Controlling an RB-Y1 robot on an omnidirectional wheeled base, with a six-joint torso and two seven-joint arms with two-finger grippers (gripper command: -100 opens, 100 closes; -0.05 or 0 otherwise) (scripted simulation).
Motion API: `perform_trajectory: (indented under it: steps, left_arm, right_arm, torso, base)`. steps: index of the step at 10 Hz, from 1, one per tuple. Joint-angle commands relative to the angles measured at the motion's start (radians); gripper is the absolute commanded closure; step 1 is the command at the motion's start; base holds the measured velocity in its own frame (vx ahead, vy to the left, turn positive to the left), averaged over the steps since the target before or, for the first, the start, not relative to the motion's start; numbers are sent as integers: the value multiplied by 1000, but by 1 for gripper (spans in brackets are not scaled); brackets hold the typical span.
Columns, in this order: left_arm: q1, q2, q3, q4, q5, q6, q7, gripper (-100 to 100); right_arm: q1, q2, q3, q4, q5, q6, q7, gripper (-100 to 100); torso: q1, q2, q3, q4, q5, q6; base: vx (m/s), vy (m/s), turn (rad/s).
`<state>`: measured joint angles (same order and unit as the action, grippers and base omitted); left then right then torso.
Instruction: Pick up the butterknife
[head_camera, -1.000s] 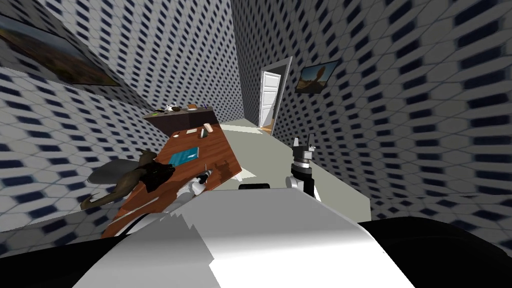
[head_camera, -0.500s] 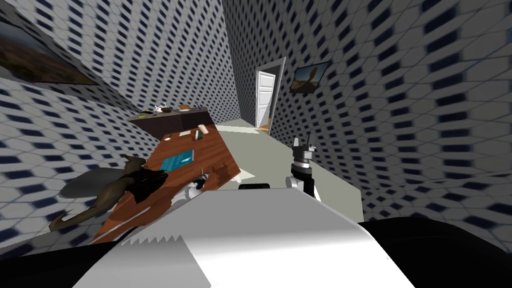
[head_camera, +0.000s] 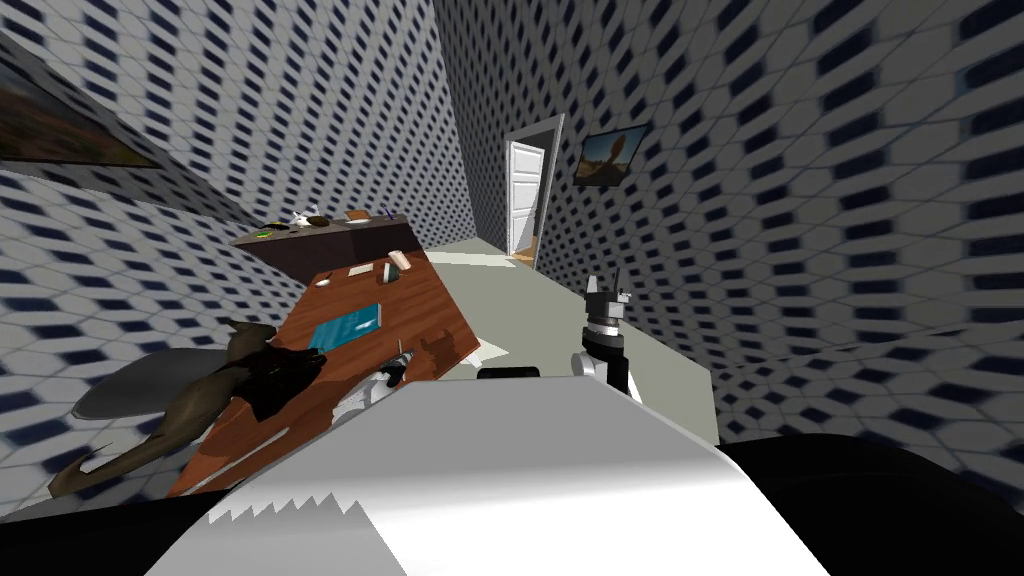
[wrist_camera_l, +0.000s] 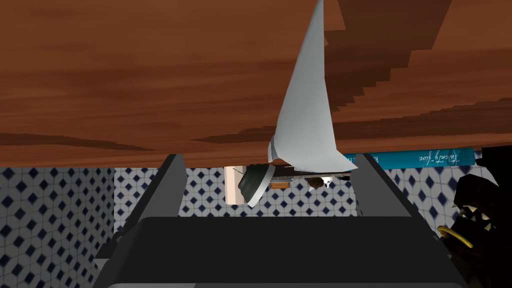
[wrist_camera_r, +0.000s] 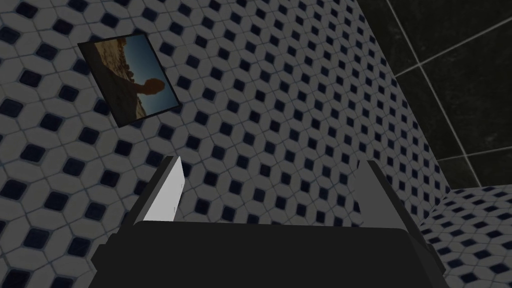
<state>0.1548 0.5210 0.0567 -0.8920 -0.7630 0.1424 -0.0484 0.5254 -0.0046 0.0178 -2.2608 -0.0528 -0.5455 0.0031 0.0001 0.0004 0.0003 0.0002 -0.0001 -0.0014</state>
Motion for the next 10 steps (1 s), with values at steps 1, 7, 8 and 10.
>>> perform_trajectory:
  steps: [1, 7, 8, 10]
  left_arm:
    - [0, 0, 0, 0, 0, 0, 0, 100]
    - [-29, -4, -3, 27, 16, -11, -30, 100]
    - [-58, -2, -19, 46, 48, -14, -62, 100]
    - [-87, 0, -36, 65, 81, -18, -100, 100]
  right_arm:
    - [0, 0, 0, 0, 0, 0, 0, 0]
    - [0, 0, 0, 0, 0, 0, 0, 0]
    - [0, 0, 0, 0, 0, 0, 0, 0]
    - [0, 0, 0, 0, 0, 0, 0, 0]
  torso:
    - [0, 0, 0, 0, 0, 0]
    - [-2, -2, -2, -2, -1, 0]
    - [-2, -3, -3, -2, -1, 0]
    - [-2, -2, -3, -3, 1, -1]
  base:
    - [0, 0, 0]
    - [2, -1, 16]
    - [0, -22, 215]
    - [-17, -29, 126]
